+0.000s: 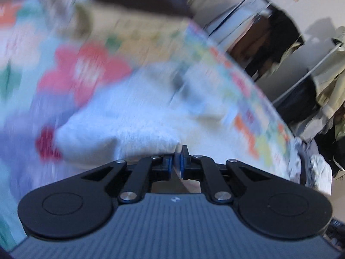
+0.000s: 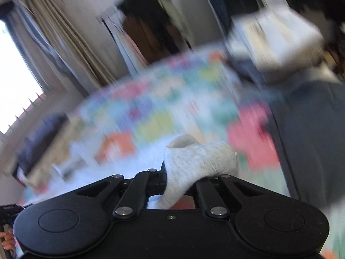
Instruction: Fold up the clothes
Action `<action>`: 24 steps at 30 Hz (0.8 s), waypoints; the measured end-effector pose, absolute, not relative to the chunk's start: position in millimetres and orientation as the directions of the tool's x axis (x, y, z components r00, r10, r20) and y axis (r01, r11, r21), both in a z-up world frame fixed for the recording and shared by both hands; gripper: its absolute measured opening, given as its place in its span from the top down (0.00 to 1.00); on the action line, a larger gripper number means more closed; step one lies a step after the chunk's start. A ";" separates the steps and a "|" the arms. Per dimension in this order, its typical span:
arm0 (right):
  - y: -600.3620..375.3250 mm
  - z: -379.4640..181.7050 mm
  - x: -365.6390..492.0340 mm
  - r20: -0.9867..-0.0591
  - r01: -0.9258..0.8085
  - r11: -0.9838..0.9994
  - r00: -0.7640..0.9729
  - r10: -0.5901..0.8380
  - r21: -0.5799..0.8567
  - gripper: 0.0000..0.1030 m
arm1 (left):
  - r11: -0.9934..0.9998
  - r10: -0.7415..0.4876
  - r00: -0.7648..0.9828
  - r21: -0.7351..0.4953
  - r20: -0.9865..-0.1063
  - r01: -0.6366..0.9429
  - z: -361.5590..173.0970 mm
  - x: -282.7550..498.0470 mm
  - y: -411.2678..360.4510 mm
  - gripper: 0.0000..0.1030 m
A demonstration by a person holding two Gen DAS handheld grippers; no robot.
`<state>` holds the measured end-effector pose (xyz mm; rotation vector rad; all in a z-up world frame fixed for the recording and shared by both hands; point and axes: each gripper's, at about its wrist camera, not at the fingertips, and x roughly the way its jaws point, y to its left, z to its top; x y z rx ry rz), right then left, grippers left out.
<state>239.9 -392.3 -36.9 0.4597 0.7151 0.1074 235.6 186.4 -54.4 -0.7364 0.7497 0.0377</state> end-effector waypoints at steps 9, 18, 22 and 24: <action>-397.2 -101.9 208.9 -0.631 0.182 0.823 0.735 0.249 0.538 0.93 | 0.706 -0.153 0.732 -0.592 -0.663 -0.388 -94.4 230.6 205.3 0.56; -408.2 -146.9 242.3 -0.594 0.253 0.694 0.743 0.307 0.674 0.86 | 0.751 -0.106 0.748 -0.546 -0.655 -0.372 -104.6 272.2 207.8 0.87; -398.4 -99.1 321.0 -0.608 0.153 0.782 0.723 0.328 0.604 0.92 | 0.852 -0.058 0.817 -0.454 -0.573 -0.259 -49.3 320.0 194.5 0.88; -388.9 -49.8 362.9 -0.559 0.050 0.824 0.758 0.336 0.564 0.92 | 0.877 -0.035 0.857 -0.427 -0.514 -0.221 -13.5 346.2 191.0 0.88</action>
